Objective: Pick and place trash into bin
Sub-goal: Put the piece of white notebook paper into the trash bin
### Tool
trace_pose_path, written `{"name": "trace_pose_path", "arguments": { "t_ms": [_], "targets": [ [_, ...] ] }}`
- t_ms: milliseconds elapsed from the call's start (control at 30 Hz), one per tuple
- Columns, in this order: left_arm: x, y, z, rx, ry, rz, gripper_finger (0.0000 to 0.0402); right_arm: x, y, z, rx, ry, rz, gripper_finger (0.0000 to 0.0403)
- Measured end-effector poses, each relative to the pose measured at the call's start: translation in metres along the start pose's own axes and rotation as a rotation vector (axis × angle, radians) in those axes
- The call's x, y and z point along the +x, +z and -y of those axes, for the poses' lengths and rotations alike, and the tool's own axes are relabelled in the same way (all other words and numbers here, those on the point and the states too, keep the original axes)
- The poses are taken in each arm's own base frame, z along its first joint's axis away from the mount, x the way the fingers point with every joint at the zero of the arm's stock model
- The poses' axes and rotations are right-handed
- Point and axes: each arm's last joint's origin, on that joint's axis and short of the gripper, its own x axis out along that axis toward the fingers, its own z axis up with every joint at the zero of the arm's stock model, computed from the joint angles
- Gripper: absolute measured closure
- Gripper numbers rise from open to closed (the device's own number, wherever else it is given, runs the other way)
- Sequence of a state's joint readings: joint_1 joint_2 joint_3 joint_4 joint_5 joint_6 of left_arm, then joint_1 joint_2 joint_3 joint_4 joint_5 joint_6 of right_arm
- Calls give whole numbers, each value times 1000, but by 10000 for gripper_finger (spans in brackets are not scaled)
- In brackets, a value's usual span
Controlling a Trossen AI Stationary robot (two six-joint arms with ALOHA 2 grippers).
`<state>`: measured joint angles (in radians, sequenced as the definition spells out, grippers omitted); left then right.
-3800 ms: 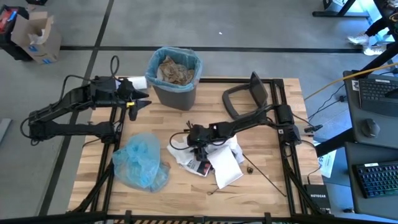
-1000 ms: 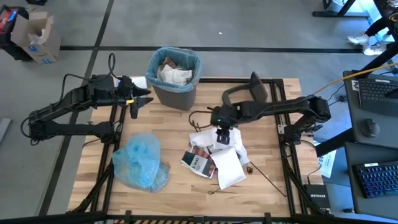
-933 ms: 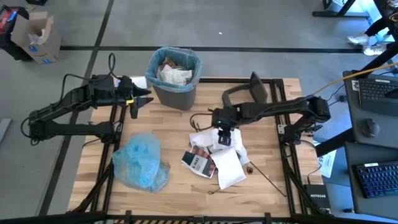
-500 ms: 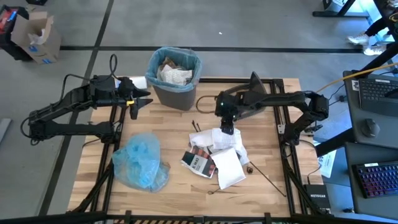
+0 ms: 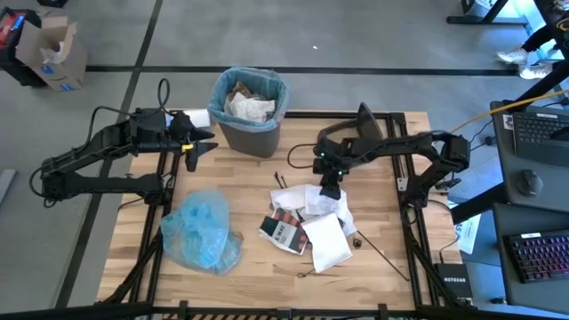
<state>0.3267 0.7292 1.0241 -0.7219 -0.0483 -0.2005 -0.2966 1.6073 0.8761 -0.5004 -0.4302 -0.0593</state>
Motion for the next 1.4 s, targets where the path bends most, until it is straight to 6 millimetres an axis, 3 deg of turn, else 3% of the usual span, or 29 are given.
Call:
{"name": "trace_pose_path", "arguments": {
  "t_ms": [333, 633, 733, 867, 933, 1133, 1400],
  "targets": [
    [0, 1, 0, -1, -1, 7, 235, -4, 8, -2, -61, -80, 16, 215],
    [0, 0, 0, -3, 0, 1, 235, 16, -1, -8, -70, 25, -66, 226],
    [0, 0, 0, -3, 0, 1, 235, 24, -2, -12, -88, -2, -91, 265],
    [0, 0, 0, -2, 0, 1, 235, 29, -3, -14, -101, -13, -111, 363],
    [0, 0, 0, -2, 0, 2, 235, 27, 0, -14, -104, -40, -115, 391],
    [0, 0, 0, 0, -1, 5, 235, -3, 21, -23, -157, -153, -121, 401],
    [0, 0, 0, -1, -1, 5, 235, -82, 87, -58, -255, -188, 78, 402]
  ]
}}
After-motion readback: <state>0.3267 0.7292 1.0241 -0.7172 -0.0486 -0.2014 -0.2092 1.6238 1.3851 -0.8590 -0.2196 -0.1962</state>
